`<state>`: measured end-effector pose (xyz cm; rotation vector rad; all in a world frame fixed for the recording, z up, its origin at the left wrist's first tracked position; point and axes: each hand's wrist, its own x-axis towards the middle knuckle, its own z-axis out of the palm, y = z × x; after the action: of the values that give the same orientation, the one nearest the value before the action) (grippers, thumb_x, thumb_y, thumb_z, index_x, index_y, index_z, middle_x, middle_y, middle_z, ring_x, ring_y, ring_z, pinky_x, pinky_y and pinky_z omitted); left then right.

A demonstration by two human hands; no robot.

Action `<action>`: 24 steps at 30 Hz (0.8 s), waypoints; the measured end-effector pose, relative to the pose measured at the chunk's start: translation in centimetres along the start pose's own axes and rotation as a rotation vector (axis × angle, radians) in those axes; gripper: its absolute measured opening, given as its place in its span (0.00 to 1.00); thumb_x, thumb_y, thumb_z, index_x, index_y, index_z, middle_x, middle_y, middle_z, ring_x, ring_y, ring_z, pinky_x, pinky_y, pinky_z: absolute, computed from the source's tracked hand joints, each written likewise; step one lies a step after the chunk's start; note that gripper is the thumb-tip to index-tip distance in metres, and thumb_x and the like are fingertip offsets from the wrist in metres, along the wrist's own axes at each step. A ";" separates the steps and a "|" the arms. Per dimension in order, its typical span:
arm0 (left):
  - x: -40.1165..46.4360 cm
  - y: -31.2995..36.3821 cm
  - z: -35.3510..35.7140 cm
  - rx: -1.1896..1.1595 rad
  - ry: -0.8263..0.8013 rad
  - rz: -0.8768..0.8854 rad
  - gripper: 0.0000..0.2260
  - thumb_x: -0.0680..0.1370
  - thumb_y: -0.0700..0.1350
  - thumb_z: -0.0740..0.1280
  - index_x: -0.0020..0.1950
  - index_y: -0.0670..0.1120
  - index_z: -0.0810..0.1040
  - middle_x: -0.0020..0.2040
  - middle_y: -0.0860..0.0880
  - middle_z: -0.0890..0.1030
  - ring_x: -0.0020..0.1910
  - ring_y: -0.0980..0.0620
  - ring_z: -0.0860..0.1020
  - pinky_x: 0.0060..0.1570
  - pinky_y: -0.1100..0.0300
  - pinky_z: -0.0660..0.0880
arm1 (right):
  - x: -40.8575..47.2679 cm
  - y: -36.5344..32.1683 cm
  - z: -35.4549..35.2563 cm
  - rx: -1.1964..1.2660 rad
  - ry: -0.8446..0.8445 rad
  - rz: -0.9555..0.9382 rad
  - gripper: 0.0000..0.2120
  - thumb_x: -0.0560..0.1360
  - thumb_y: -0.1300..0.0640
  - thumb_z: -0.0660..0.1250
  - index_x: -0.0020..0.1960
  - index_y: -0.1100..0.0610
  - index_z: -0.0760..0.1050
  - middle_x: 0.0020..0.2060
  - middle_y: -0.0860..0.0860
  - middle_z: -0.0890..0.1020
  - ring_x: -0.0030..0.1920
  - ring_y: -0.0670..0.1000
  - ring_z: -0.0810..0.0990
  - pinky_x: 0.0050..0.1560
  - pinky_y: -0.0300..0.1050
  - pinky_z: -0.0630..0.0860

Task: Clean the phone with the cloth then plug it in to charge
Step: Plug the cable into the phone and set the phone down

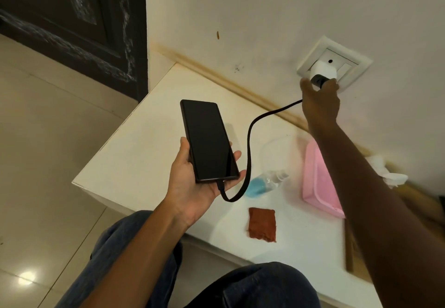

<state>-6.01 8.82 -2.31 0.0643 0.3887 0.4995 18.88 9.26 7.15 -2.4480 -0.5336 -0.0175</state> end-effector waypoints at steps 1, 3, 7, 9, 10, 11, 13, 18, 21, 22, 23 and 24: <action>0.0 0.0 0.0 -0.002 -0.002 -0.002 0.28 0.79 0.64 0.53 0.62 0.45 0.79 0.60 0.40 0.80 0.57 0.41 0.80 0.55 0.37 0.75 | 0.1 -0.2 0.4 -0.029 -0.013 0.028 0.35 0.77 0.44 0.58 0.75 0.63 0.51 0.74 0.57 0.60 0.68 0.58 0.66 0.66 0.52 0.65; 0.0 -0.1 0.0 0.002 -0.003 -0.007 0.29 0.79 0.64 0.52 0.59 0.44 0.81 0.58 0.40 0.80 0.56 0.41 0.80 0.55 0.37 0.76 | 0.1 -0.6 1.0 -0.084 -0.020 0.058 0.39 0.77 0.42 0.57 0.76 0.63 0.44 0.76 0.57 0.51 0.71 0.57 0.63 0.66 0.54 0.61; -0.1 -0.2 0.1 0.006 -0.008 -0.018 0.29 0.78 0.64 0.53 0.59 0.44 0.81 0.58 0.41 0.80 0.55 0.42 0.80 0.59 0.36 0.72 | 0.6 -1.2 1.2 -0.040 -0.044 0.126 0.42 0.75 0.42 0.58 0.76 0.64 0.41 0.76 0.58 0.46 0.73 0.56 0.59 0.69 0.57 0.57; -0.1 -0.2 0.2 0.013 -0.005 -0.013 0.29 0.79 0.64 0.52 0.58 0.45 0.82 0.57 0.41 0.80 0.55 0.42 0.80 0.58 0.36 0.73 | 0.7 -1.2 1.1 0.018 -0.094 0.141 0.45 0.75 0.43 0.61 0.75 0.63 0.38 0.76 0.57 0.43 0.74 0.55 0.57 0.70 0.59 0.56; -0.2 -0.3 0.2 0.015 -0.003 -0.014 0.29 0.79 0.64 0.52 0.58 0.45 0.82 0.57 0.41 0.80 0.55 0.42 0.80 0.57 0.37 0.74 | 0.7 -1.2 1.0 0.056 -0.128 0.151 0.46 0.74 0.43 0.62 0.75 0.63 0.36 0.76 0.56 0.41 0.74 0.55 0.56 0.71 0.60 0.54; -0.2 -0.3 0.3 0.018 -0.001 -0.015 0.29 0.79 0.64 0.52 0.58 0.44 0.82 0.57 0.41 0.80 0.55 0.42 0.80 0.56 0.38 0.75 | 0.6 -1.1 1.0 0.089 -0.151 0.158 0.47 0.74 0.45 0.64 0.75 0.62 0.35 0.76 0.55 0.40 0.74 0.55 0.56 0.71 0.61 0.54; -0.2 -0.3 0.4 0.018 0.008 -0.012 0.29 0.79 0.64 0.52 0.58 0.44 0.82 0.57 0.41 0.80 0.55 0.41 0.80 0.52 0.39 0.78 | 0.4 -0.8 0.9 0.095 -0.088 0.147 0.42 0.73 0.48 0.64 0.76 0.60 0.44 0.76 0.54 0.50 0.71 0.56 0.61 0.69 0.60 0.58; -0.4 -0.2 0.7 0.008 0.028 -0.002 0.28 0.79 0.63 0.53 0.56 0.45 0.83 0.57 0.40 0.81 0.55 0.41 0.81 0.44 0.44 0.80 | 0.0 0.5 0.8 0.303 0.263 0.169 0.17 0.75 0.56 0.63 0.62 0.61 0.68 0.58 0.55 0.77 0.56 0.53 0.77 0.52 0.40 0.72; -0.4 -0.1 0.6 0.004 0.029 -0.007 0.28 0.78 0.64 0.53 0.56 0.45 0.83 0.57 0.41 0.81 0.55 0.41 0.81 0.46 0.43 0.80 | 0.4 0.9 0.9 0.116 0.319 0.137 0.12 0.77 0.60 0.58 0.58 0.64 0.73 0.55 0.57 0.80 0.55 0.54 0.79 0.43 0.38 0.69; -0.4 -0.1 0.6 0.003 0.026 -0.008 0.28 0.78 0.64 0.53 0.55 0.46 0.83 0.57 0.41 0.81 0.55 0.41 0.81 0.47 0.43 0.79 | 0.7 1.0 0.9 0.055 0.335 0.118 0.13 0.77 0.62 0.57 0.57 0.64 0.74 0.55 0.57 0.81 0.55 0.54 0.79 0.43 0.39 0.70; -0.4 -0.1 0.6 0.003 0.021 -0.006 0.28 0.78 0.64 0.53 0.55 0.46 0.83 0.57 0.40 0.81 0.56 0.40 0.80 0.49 0.42 0.79 | 1.0 1.0 0.9 0.014 0.342 0.100 0.13 0.76 0.63 0.57 0.57 0.65 0.75 0.55 0.58 0.81 0.55 0.55 0.79 0.45 0.40 0.72; -0.4 -0.1 0.5 0.002 0.017 -0.002 0.27 0.78 0.63 0.53 0.56 0.45 0.83 0.58 0.40 0.81 0.57 0.40 0.79 0.50 0.41 0.79 | 1.2 1.0 0.9 -0.011 0.344 0.087 0.13 0.76 0.64 0.57 0.57 0.65 0.75 0.55 0.58 0.81 0.56 0.56 0.79 0.47 0.41 0.73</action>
<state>-6.06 8.60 -1.73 0.0619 0.4062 0.4980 20.28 9.49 6.04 -2.4047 -0.2749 -0.3980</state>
